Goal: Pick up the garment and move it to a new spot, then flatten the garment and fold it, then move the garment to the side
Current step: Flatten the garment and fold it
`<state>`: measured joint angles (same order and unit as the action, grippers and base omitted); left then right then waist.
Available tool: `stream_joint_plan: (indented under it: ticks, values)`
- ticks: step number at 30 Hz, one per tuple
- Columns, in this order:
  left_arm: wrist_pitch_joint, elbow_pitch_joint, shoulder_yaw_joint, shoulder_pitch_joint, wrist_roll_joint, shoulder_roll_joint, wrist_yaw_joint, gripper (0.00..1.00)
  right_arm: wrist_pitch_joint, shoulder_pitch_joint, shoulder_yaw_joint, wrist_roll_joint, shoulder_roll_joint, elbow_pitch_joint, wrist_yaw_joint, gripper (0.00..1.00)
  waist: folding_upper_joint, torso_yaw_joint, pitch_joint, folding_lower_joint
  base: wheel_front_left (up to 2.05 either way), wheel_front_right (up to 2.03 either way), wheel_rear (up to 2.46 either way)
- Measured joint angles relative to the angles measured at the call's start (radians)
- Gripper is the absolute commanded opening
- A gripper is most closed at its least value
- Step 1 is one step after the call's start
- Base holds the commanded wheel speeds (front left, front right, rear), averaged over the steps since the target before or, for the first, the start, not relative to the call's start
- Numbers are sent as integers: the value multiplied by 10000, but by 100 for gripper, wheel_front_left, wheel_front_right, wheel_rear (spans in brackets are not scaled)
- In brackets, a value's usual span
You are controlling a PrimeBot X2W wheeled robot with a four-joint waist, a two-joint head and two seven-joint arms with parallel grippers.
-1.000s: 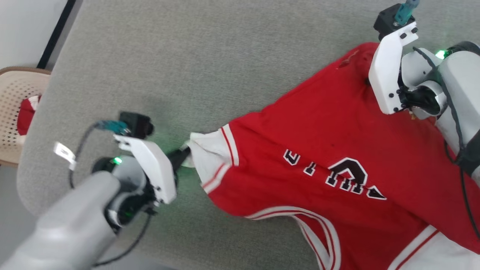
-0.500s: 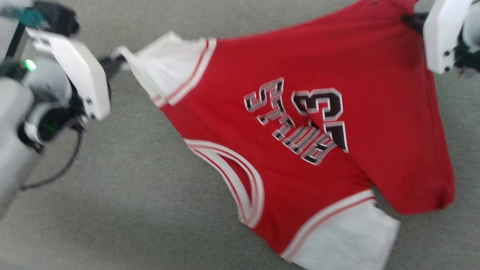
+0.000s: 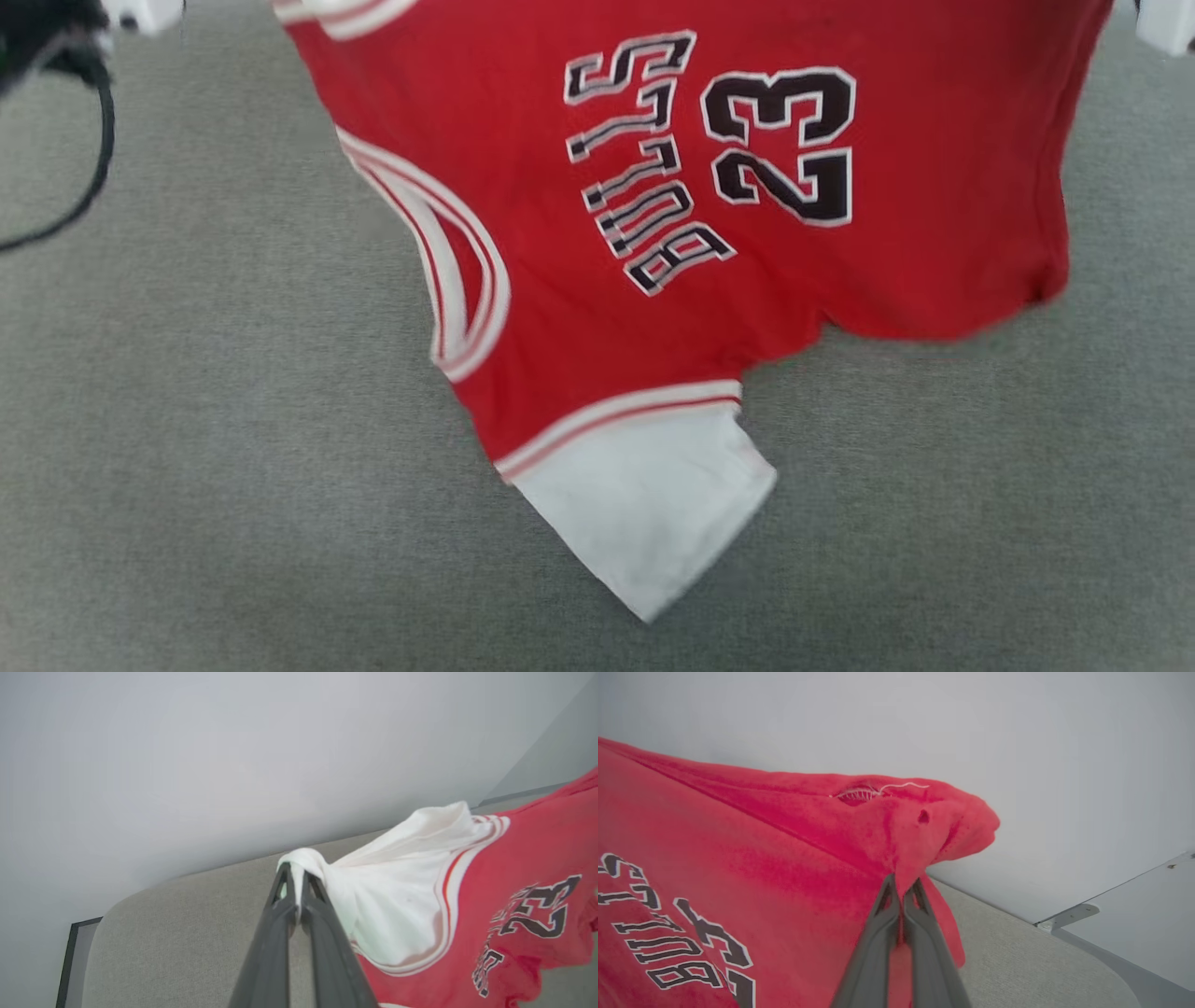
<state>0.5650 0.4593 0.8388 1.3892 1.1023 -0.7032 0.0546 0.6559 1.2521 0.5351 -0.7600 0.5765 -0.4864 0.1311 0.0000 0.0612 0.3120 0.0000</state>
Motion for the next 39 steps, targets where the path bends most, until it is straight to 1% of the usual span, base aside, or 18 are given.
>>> stream_joint_plan:
  ticks: [3,5,9,12,13,18,19,21,23,25,27,28,31,33,35,36,37,39]
  values:
    - [-109,673,-38,655,-138,355,-111,0,0,317,-251,372,-349,-165,0,0,0,-144,117,0,0,0,0]
    - [-523,1149,-94,1085,-435,600,-194,0,-201,628,-435,792,-642,-514,0,0,0,-234,247,0,0,0,0]
    - [-1687,2159,-113,2023,-1072,1076,-447,0,-1273,1499,-917,2025,-1262,-1572,0,0,0,-414,596,0,0,0,0]
    - [-3003,2913,-98,2786,-1766,1407,-516,0,-2585,2146,-1103,3177,-1760,-2403,0,0,0,-534,900,0,0,0,0]
    - [-3601,3150,-127,3082,-1975,1494,-512,0,-3200,2351,-1237,3534,-1916,-2665,0,0,0,-567,1004,0,0,0,0]
    - [-7131,3940,-194,4485,-3285,1810,-453,0,-6592,3378,-2351,5877,-2364,-3820,2,0,0,-665,1446,0,0,0,0]
    - [-7614,4100,-265,4595,-3304,1927,-466,0,-7089,3433,-2608,6282,-2454,-4025,0,0,0,-662,1495,0,0,0,0]
    - [-8038,4383,-253,4675,-3578,2100,-616,0,-7691,3465,-2930,7053,-2642,-4483,0,0,0,-612,1520,0,0,0,0]
    - [-8165,4567,-234,4647,-3590,2234,-982,0,-7841,3427,-3154,7438,-2878,-4976,0,0,0,-545,1492,1,0,0,0]
    - [-8199,4830,-155,4356,-3555,2322,-1319,0,-7745,3266,-3126,7718,-3114,-5453,0,0,0,-490,1420,0,0,0,0]
    - [-8078,5162,242,3818,-3614,2368,-1569,0,-7683,2908,-3057,7662,-3336,-5885,0,0,0,-428,1331,0,0,0,0]
    - [-7814,5298,288,3486,-3413,2449,-1705,0,-7505,2719,-2966,7599,-3409,-6121,0,0,0,-391,1286,0,0,0,0]
    - [-6813,5430,823,2454,-3005,2619,-1816,0,-7170,2017,-2452,7066,-3730,-6627,0,0,0,-287,1106,0,0,0,0]
    - [-6115,5066,1127,1731,-2462,2612,-1822,0,-6899,1503,-1894,6564,-3927,-6813,0,0,-1,-225,973,0,0,0,0]
    - [-5423,4518,1584,909,-2010,2470,-1824,0,-6661,972,-1267,6055,-4023,-6801,0,0,0,-169,830,0,0,0,0]
    - [-5118,4253,1649,496,-1555,2380,-1824,0,-6552,690,-1049,5636,-4033,-6711,0,0,0,-141,759,0,0,0,0]
    - [-5118,4253,1649,496,-1555,2380,-1824,0,-6552,690,-1049,5636,-4033,-6711,0,0,0,-141,759,0,0,0,0]
    - [-4408,3716,1919,-165,-947,2082,-1824,0,-6335,143,-487,4951,-3881,-6345,0,0,0,-80,627,0,0,0,0]
